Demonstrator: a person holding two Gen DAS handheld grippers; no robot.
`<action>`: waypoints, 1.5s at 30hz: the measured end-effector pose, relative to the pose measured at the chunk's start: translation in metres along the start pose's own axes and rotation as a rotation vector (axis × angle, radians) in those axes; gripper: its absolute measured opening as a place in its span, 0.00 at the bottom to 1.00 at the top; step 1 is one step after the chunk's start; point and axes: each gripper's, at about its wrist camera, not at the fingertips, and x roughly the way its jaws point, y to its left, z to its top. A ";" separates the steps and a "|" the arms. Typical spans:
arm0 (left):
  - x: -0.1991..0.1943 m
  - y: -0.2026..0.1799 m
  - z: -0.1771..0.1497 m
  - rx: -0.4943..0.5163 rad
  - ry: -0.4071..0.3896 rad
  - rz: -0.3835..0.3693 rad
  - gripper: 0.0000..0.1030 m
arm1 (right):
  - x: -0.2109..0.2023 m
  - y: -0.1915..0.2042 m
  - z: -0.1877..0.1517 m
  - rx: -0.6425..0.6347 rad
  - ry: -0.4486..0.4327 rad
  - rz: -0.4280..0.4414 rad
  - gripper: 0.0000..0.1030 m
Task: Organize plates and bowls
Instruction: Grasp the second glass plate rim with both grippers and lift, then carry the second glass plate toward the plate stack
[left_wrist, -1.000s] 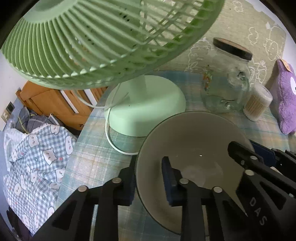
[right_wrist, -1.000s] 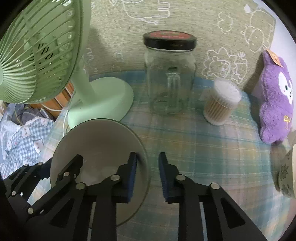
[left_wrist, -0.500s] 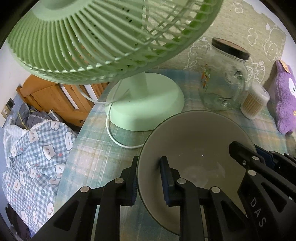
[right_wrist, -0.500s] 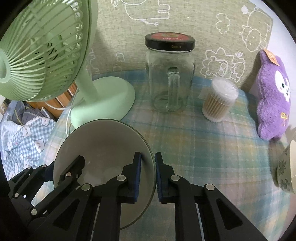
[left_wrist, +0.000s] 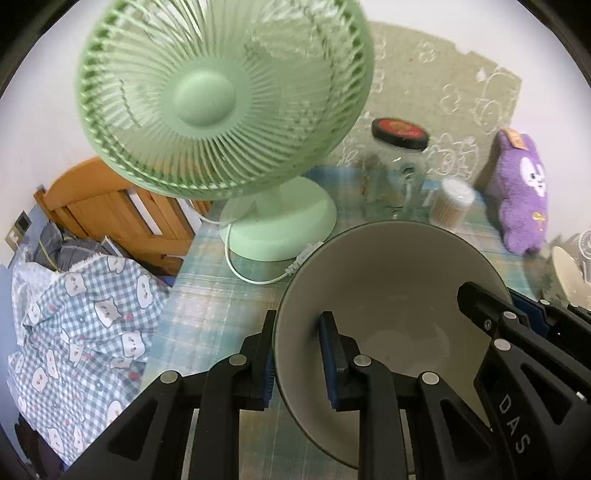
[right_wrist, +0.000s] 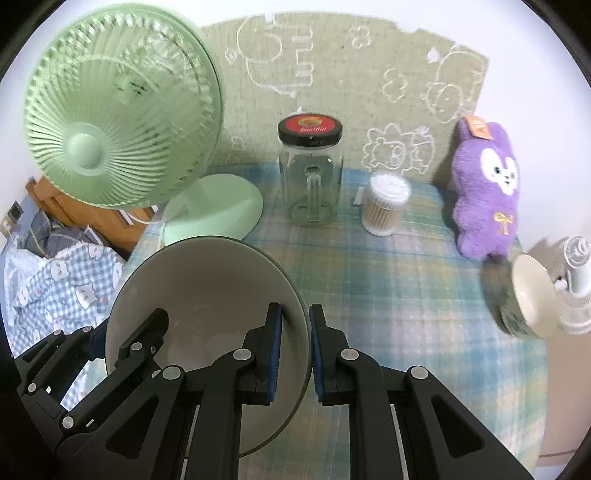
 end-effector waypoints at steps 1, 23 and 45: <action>-0.007 0.001 -0.001 0.004 -0.003 -0.003 0.19 | -0.009 0.001 -0.003 0.004 -0.006 -0.003 0.17; -0.113 0.024 -0.086 0.090 -0.047 -0.082 0.19 | -0.132 0.031 -0.112 0.103 -0.045 -0.065 0.17; -0.121 0.045 -0.173 0.117 0.040 -0.126 0.19 | -0.139 0.057 -0.205 0.125 0.042 -0.106 0.17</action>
